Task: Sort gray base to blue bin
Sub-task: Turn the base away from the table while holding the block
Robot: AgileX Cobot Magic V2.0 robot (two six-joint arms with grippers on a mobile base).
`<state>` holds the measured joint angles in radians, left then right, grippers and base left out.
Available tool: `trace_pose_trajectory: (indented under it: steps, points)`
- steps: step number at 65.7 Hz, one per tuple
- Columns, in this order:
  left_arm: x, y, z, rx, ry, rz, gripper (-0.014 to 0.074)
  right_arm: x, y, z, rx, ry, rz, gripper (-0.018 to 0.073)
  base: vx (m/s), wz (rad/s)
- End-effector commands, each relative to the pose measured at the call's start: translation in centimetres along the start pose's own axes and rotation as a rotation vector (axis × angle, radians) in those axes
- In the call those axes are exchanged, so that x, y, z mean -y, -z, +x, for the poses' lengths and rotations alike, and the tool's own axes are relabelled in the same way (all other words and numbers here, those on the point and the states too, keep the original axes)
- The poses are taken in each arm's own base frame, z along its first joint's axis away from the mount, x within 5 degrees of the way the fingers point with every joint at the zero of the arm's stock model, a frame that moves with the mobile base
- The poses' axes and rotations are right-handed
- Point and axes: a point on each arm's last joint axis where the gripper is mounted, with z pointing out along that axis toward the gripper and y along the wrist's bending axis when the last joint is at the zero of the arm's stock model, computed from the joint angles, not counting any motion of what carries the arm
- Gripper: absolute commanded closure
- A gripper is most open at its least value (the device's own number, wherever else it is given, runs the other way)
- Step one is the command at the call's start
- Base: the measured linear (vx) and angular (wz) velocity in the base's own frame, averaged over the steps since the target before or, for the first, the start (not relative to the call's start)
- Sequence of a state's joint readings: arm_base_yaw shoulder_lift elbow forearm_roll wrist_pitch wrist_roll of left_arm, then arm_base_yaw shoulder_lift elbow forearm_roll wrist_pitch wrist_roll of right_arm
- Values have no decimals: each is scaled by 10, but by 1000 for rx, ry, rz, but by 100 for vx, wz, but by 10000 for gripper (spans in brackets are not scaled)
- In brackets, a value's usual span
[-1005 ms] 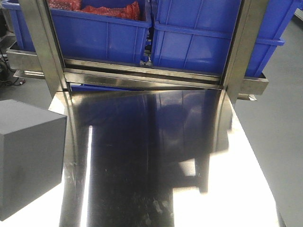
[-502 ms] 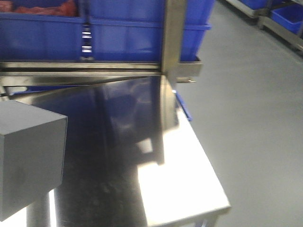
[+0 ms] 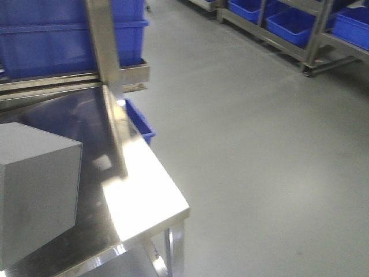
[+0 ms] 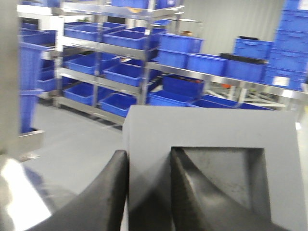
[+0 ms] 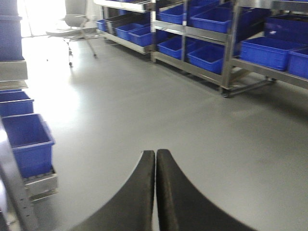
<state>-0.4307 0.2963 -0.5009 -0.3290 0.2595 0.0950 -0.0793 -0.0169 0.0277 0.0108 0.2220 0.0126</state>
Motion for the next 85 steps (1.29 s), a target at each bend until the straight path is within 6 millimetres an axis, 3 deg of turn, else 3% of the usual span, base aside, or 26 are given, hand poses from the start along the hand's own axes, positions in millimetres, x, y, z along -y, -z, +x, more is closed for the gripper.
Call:
trace_pose_trajectory:
  steps: [1,85]
  points:
    - [2,1,-18,124,23,4,593,0,0,-6,71,18,1,564,-8,-51]
    - [2,1,-18,124,23,4,593,0,0,-6,71,18,1,564,4,-53]
